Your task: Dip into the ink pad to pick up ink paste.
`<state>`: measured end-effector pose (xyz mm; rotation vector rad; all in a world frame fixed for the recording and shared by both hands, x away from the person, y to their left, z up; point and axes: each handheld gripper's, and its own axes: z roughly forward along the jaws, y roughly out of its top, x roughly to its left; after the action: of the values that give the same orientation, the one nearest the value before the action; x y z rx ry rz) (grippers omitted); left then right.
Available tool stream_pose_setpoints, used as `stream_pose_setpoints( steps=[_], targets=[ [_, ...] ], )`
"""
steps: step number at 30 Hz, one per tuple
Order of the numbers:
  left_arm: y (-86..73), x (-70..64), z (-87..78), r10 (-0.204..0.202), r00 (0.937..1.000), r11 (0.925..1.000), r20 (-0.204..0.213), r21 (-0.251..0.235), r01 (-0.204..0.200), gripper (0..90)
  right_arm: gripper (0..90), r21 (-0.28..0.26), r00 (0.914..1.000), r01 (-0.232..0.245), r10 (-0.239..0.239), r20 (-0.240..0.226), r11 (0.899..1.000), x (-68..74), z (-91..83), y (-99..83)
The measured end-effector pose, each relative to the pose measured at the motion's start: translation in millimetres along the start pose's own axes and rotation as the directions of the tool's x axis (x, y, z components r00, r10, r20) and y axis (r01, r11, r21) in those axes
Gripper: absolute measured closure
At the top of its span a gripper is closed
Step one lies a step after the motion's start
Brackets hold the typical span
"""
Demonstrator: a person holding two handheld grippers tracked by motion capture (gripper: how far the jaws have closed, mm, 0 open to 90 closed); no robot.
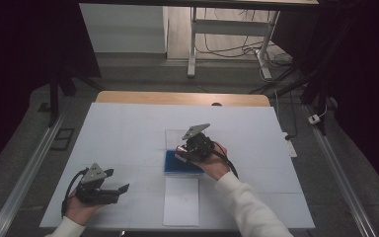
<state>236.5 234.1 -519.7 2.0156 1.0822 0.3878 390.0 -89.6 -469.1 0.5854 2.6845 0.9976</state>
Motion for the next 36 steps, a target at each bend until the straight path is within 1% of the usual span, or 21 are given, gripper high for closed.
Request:
stream_pose_setpoints(
  steps=[7,10,11,12,14,15,20,23,31,36],
  targets=[
    [-0.3,0.0,-0.7,0.001,1.0000,1.0000,-0.001,-0.001,-0.001,18.2,70.3,0.016,0.9999,-0.016,0.016,0.005,1.000,-1.3,2.6,-3.3],
    [-0.3,-0.2,-0.9,0.001,1.0000,1.0000,0.000,-0.002,-0.001,18.2,70.2,0.031,1.0000,-0.004,0.003,0.009,1.000,-0.5,6.0,-4.4],
    [-0.4,-0.2,-1.0,0.001,1.0000,1.0000,-0.001,-0.003,-0.001,18.2,70.2,0.038,0.9999,-0.007,0.007,0.007,0.999,0.0,7.1,-4.6],
    [-0.5,-0.1,-1.2,0.001,1.0000,1.0000,0.000,-0.003,-0.001,18.2,70.3,0.036,1.0000,0.000,-0.001,0.007,0.999,-0.2,8.7,-5.2],
    [-0.8,0.2,-1.5,-0.002,1.0000,1.0000,-0.004,-0.004,0.002,18.2,70.3,0.038,1.0000,0.000,-0.001,0.007,0.999,0.8,10.4,-5.9],
    [-0.8,0.5,-1.7,-0.002,1.0000,1.0000,-0.004,-0.004,0.002,18.2,70.3,0.038,1.0000,-0.007,0.007,0.007,0.999,1.0,10.4,-5.8],
    [-0.8,-0.3,-1.8,-0.001,1.0000,1.0000,-0.002,-0.004,0.001,18.2,70.4,0.046,0.9999,-0.012,0.012,0.006,0.999,0.3,10.3,-5.8],
    [-0.7,-0.8,-2.2,0.001,1.0000,1.0000,-0.004,-0.005,-0.001,18.2,70.4,0.050,0.9997,-0.024,0.024,0.002,0.998,-0.4,10.7,-5.7],
    [-0.8,-2.3,-3.8,0.002,1.0000,1.0000,-0.005,-0.007,-0.002,18.2,70.8,0.070,0.9996,-0.025,0.024,0.017,0.997,2.5,13.2,-6.7],
    [-1.6,-2.4,-4.7,0.000,1.0000,1.0000,-0.006,-0.008,0.000,18.2,70.8,0.061,0.9992,-0.040,0.040,0.010,0.997,0.9,13.4,-8.8]
  ],
)
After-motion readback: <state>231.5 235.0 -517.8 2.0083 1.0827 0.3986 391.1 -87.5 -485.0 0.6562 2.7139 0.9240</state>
